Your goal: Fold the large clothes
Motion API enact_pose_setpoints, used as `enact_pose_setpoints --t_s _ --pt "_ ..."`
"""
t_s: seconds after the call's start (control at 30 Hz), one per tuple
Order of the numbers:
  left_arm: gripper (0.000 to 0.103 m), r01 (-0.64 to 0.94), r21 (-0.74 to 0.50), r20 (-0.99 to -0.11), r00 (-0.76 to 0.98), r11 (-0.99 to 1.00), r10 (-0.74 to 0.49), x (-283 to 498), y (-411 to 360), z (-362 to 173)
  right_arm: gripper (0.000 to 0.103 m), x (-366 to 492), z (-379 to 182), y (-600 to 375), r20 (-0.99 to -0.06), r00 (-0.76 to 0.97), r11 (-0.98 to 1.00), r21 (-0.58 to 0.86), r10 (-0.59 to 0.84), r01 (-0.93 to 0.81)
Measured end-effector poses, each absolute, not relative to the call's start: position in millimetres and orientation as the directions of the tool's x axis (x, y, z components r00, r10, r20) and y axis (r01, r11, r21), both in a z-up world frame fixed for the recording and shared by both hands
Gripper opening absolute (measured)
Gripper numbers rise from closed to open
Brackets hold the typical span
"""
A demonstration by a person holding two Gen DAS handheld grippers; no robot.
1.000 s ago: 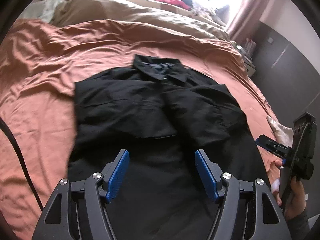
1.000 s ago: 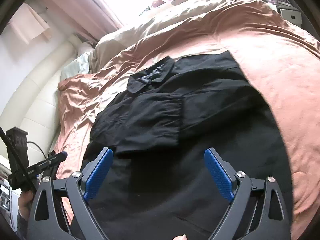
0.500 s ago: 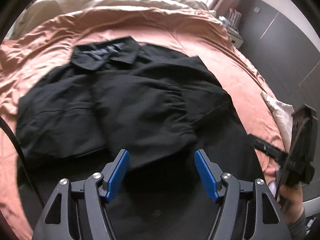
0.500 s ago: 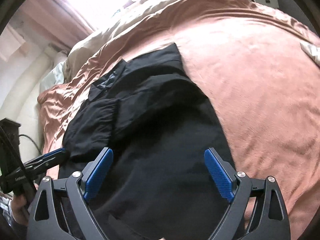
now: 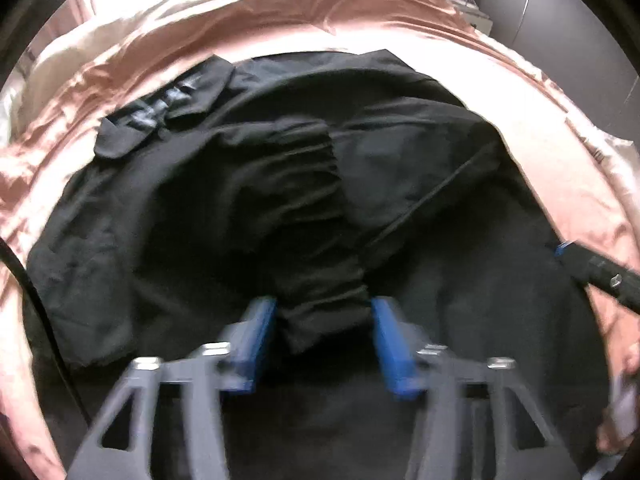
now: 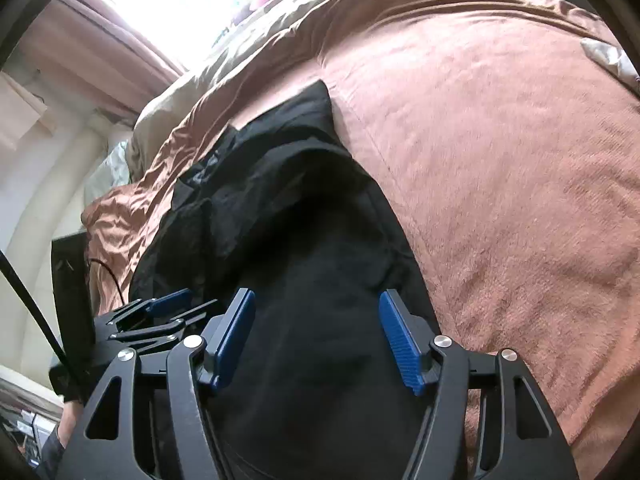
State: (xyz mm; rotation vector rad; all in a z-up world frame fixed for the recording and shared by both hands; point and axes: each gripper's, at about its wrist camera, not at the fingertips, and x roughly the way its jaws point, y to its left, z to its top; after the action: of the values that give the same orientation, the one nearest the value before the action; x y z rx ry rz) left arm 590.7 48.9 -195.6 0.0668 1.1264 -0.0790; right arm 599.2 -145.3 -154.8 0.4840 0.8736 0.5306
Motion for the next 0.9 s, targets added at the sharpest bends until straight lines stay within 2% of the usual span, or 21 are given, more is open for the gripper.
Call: enact_pose_setpoints --t_s 0.07,0.23,0.47,0.73,0.9 --pt "0.031 0.099 -0.038 -0.890 0.450 0.994 -0.079 588 56 -184 0.063 595 -156 -143 -0.575 0.544 0.770 0.590 0.611 -0.241" --pt "0.031 0.079 -0.048 -0.845 0.528 0.996 -0.083 570 84 -153 0.063 589 -160 -138 -0.569 0.553 0.774 0.578 0.609 -0.258" --pt "0.031 -0.069 -0.084 -0.784 0.620 0.994 -0.023 550 170 -114 0.063 584 -145 -131 -0.597 0.556 0.810 0.504 0.578 -0.300" --pt "0.032 -0.253 -0.075 -0.818 0.569 0.965 0.085 532 251 -126 0.063 586 -122 -113 -0.600 0.549 0.812 0.462 0.582 -0.356" --pt "0.032 -0.328 -0.136 -0.843 0.534 0.935 0.064 515 287 -137 0.063 596 -123 -100 -0.615 0.535 0.815 0.450 0.579 -0.364"
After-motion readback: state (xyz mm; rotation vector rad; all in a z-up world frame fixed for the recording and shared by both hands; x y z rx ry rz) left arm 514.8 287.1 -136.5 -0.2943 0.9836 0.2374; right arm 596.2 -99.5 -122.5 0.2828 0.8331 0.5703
